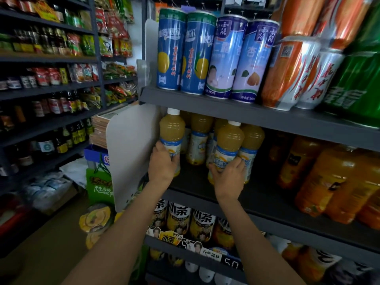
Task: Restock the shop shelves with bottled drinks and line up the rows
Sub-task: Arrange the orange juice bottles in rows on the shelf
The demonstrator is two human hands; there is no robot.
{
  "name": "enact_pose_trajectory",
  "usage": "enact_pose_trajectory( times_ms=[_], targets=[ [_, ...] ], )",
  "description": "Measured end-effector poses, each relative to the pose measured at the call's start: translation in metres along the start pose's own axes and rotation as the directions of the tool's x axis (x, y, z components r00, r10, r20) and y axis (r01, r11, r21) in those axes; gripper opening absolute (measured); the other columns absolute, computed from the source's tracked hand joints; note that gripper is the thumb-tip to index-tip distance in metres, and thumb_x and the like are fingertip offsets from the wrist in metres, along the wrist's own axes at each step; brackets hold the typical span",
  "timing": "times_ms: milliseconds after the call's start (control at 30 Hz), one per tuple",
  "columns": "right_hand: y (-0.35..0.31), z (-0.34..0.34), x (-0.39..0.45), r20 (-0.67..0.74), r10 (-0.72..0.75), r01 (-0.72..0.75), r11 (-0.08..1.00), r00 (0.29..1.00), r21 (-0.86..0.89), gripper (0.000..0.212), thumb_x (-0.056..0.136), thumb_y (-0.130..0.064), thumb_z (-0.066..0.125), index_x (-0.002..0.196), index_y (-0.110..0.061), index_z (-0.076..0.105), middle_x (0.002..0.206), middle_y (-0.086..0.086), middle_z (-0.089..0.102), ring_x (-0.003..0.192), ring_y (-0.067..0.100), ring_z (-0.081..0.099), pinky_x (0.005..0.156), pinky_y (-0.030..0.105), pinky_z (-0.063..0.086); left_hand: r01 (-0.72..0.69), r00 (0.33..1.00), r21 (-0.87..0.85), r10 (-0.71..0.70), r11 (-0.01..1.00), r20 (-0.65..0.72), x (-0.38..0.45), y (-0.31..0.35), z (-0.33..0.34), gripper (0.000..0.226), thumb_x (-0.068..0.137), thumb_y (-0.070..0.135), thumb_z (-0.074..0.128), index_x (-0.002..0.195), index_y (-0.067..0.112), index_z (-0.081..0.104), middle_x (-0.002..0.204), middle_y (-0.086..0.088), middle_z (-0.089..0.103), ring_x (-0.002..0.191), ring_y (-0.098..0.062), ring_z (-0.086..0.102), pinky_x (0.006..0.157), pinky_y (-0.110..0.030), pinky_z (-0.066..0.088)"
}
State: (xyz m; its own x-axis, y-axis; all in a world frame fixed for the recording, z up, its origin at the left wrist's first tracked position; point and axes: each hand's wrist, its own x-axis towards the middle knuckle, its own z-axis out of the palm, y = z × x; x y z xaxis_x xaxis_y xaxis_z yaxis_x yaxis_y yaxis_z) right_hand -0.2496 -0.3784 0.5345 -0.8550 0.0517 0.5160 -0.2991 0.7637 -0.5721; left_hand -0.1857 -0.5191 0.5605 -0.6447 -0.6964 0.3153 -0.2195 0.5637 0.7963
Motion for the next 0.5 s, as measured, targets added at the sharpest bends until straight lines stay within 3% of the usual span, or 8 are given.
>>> enact_pose_trajectory(
  times_ms=[233,300,400,500],
  targets=[
    [0.013,-0.007,0.014,-0.002,0.105,-0.104,0.992,0.995,0.066,0.067,0.076,-0.033,0.074,0.121,0.003,0.039,0.125,0.022,0.044,0.118,0.036,0.044,0.096,0.044,0.042,0.015,0.999,0.011,-0.015,1.000,0.028,-0.004,0.001,-0.009,0.047,0.086,0.017,0.062,0.124,0.004,0.037,0.129,-0.016,0.047,0.119,-0.029,0.048,0.092,-0.037,0.041],
    [0.014,-0.013,0.010,-0.078,0.105,-0.095,0.988,0.991,0.123,0.073,0.073,-0.031,0.076,0.126,0.003,0.039,0.124,0.022,0.043,0.116,0.036,0.045,0.095,0.045,0.044,0.012,1.000,0.014,-0.012,1.000,0.029,-0.003,0.001,-0.009,0.046,0.086,0.016,0.062,0.123,0.004,0.038,0.129,-0.016,0.047,0.118,-0.029,0.048,0.091,-0.036,0.041],
    [0.002,-0.018,-0.015,-0.230,-0.035,0.090,0.968,0.973,0.235,0.064,0.075,-0.023,0.075,0.126,-0.001,0.045,0.123,0.017,0.046,0.114,0.027,0.048,0.095,0.033,0.044,0.004,1.000,-0.002,-0.004,1.000,0.029,0.000,0.000,-0.011,0.045,0.087,0.015,0.061,0.124,0.004,0.038,0.129,-0.015,0.048,0.119,-0.029,0.049,0.091,-0.035,0.041],
    [-0.031,-0.001,-0.027,-0.031,-0.273,0.271,0.923,0.962,0.274,0.049,0.085,-0.021,0.065,0.127,-0.003,0.047,0.124,0.013,0.050,0.109,0.022,0.055,0.090,0.029,0.049,0.006,0.999,0.019,-0.007,1.000,0.044,0.001,-0.001,-0.013,0.045,0.088,0.017,0.060,0.124,0.003,0.038,0.128,-0.016,0.050,0.117,-0.030,0.050,0.091,-0.038,0.041]
  ],
)
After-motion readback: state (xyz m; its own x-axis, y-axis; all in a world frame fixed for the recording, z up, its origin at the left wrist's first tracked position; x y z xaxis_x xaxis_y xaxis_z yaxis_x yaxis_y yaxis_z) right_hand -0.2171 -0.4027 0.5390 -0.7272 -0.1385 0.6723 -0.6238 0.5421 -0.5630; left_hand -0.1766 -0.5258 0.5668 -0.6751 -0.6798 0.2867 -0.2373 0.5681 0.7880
